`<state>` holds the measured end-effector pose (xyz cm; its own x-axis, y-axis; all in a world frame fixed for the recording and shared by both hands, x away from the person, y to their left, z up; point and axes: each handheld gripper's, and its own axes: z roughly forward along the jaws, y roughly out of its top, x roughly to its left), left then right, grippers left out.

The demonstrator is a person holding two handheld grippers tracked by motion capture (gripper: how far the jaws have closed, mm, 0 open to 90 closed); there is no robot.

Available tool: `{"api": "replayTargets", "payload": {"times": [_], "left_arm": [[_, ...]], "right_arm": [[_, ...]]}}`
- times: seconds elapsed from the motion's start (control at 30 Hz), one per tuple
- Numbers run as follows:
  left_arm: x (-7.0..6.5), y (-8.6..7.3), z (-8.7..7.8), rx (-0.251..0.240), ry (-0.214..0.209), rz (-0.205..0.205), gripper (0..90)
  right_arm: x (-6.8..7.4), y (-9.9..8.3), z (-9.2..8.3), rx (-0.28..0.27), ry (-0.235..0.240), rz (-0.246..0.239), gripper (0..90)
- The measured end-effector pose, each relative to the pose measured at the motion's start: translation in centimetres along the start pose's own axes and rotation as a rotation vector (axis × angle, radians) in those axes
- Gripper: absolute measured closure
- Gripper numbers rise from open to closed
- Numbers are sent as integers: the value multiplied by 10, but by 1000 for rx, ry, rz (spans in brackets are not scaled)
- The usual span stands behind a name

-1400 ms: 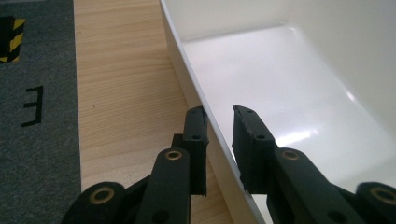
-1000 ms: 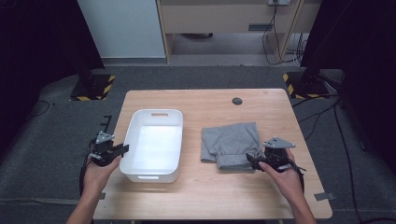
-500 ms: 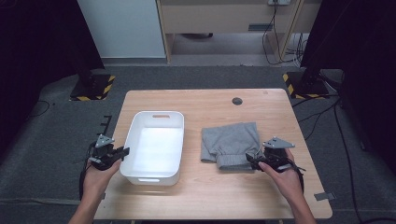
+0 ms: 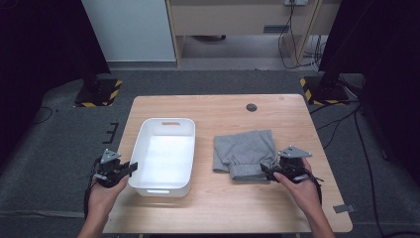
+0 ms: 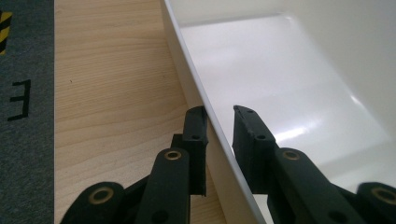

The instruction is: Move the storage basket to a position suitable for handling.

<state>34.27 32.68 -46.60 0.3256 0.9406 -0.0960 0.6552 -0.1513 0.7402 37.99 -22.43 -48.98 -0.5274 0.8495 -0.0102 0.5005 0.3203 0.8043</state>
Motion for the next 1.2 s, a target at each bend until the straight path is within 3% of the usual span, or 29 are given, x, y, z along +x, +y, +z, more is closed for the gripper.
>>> {"api": "replayTargets", "payload": {"times": [0.83, 1.2], "left_arm": [[-3, 0, -2, -2, -5, 48, 712], [2, 10, -8, -22, 7, 43, 454]], "right_arm": [[0, 0, 0, -3, -2, 1, 81], [0, 0, 0, -3, -4, 5, 71]]}}
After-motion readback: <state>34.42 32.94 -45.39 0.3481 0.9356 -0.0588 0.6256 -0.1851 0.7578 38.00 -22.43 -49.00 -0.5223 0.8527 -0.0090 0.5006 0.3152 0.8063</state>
